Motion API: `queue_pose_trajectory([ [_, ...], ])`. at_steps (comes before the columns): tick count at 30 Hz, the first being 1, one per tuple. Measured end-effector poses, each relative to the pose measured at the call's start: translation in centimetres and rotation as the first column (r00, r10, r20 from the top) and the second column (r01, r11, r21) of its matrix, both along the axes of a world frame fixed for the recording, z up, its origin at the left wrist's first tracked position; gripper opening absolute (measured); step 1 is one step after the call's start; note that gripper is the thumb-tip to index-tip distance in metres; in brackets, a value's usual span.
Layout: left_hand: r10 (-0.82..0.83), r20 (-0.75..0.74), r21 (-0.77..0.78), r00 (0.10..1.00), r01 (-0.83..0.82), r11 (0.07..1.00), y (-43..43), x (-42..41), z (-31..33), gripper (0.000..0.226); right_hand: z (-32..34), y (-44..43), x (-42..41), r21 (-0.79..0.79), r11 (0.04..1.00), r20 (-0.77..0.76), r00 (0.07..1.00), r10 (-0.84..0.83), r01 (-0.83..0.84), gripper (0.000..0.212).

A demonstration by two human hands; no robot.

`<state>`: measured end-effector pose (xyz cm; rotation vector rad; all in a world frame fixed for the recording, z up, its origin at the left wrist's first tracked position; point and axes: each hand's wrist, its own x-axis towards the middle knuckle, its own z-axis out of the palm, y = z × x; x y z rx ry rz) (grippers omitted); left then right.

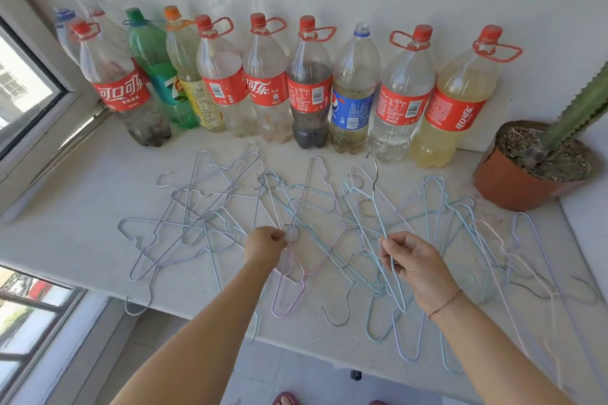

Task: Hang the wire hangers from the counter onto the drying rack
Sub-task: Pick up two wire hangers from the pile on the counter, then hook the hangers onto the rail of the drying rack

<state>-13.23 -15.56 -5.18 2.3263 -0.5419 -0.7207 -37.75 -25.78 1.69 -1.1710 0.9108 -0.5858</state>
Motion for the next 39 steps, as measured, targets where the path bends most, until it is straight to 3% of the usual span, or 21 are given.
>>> queue_pose_trajectory([
  [5,0.060,-0.067,-0.205,0.996,-0.072,0.976,1.6,1.9,2.6,0.019,0.3,1.1,2.0,-0.008,0.999,-0.007,0.999,-0.040,0.040,0.013],
  [9,0.158,-0.360,-0.362,0.920,-0.294,0.885,3.5,3.7,4.7,0.012,1.0,2.3,4.7,-0.013,0.999,0.026,0.999,-0.033,0.033,0.014],
  [14,0.189,-0.604,-0.398,0.774,-0.498,0.771,7.1,4.9,7.5,0.018,2.1,4.1,8.5,-0.012,0.998,0.077,0.995,0.068,-0.067,0.013],
  [22,0.217,-0.639,-0.484,0.738,-0.605,0.632,15.7,2.6,10.9,0.009,4.4,8.5,13.0,-0.055,0.922,0.093,0.918,0.386,-0.383,0.010],
  [31,0.541,-0.539,-0.551,0.646,-0.756,0.353,29.5,-8.9,14.5,0.008,7.3,17.9,12.4,-0.130,0.612,0.116,0.601,0.791,-0.780,0.002],
  [39,0.713,-0.560,-0.595,0.421,-0.804,0.008,42.4,-21.4,17.8,0.009,9.6,30.7,8.9,-0.125,0.276,0.218,0.245,0.945,-0.953,0.017],
])
